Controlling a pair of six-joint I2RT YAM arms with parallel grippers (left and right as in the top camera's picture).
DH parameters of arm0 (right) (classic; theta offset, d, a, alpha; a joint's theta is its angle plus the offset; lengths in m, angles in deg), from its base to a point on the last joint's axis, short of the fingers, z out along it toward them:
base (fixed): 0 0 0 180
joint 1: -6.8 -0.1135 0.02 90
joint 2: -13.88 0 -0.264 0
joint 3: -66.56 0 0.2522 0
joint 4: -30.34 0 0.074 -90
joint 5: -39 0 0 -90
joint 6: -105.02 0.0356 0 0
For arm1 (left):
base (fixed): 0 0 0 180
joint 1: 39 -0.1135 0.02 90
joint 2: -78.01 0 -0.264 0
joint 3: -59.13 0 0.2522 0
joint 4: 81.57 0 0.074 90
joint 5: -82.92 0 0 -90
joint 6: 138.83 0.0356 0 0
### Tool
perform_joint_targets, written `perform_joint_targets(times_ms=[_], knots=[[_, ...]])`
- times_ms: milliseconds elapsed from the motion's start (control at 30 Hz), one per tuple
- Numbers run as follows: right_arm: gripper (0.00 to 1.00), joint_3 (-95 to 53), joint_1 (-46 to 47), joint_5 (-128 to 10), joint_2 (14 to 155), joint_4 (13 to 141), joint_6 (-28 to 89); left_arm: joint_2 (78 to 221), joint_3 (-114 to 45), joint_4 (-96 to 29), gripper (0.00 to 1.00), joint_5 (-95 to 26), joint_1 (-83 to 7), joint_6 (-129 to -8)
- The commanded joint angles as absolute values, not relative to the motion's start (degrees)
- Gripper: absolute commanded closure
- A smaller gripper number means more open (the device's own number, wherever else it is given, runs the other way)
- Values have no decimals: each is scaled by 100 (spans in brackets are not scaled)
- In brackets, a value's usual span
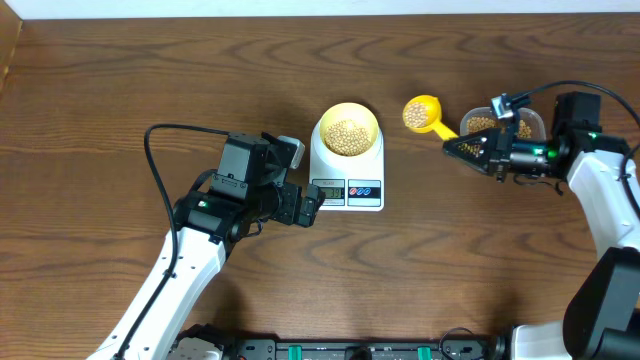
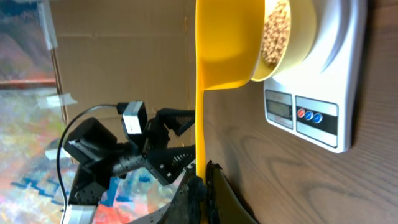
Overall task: Scoop item into bowl and weigh 50g on scale
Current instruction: 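Lift the filled scoop and move it leftward toward the bowl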
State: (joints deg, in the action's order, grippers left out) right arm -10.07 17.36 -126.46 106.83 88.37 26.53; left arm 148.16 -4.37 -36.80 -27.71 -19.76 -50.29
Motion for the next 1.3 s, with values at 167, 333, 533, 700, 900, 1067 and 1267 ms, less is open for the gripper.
perform_joint_targets(times_ms=[167, 333, 533, 700, 900, 1067, 1267], knots=[[99, -994, 1291, -12913, 10724, 8455, 2900, 14838, -445, -3687, 0, -2712, -1967, -5014], [99, -994, 1065, -12852, 10724, 7784, 3505, 14838, -445, -3687, 0, -2714, -1967, -5014], [99, -994, 836, -12286, 10724, 7333, 4006, 14838, -445, -3687, 0, -2714, -1967, -5014], [99, -994, 589, -12292, 10724, 7040, 4008, 14838, -445, -3687, 0, -2714, -1967, -5014], [99, -994, 471, -12292, 10724, 6820, 4001, 14838, -445, -3687, 0, -2712, -1967, -5014], [99, -994, 471, -12292, 10724, 6715, 3940, 14838, -445, -3687, 0, -2714, -1967, -5016], [99, -994, 471, -12262, 10724, 6636, 4355, 14838, -445, -3687, 0, -2714, -1967, -5014]])
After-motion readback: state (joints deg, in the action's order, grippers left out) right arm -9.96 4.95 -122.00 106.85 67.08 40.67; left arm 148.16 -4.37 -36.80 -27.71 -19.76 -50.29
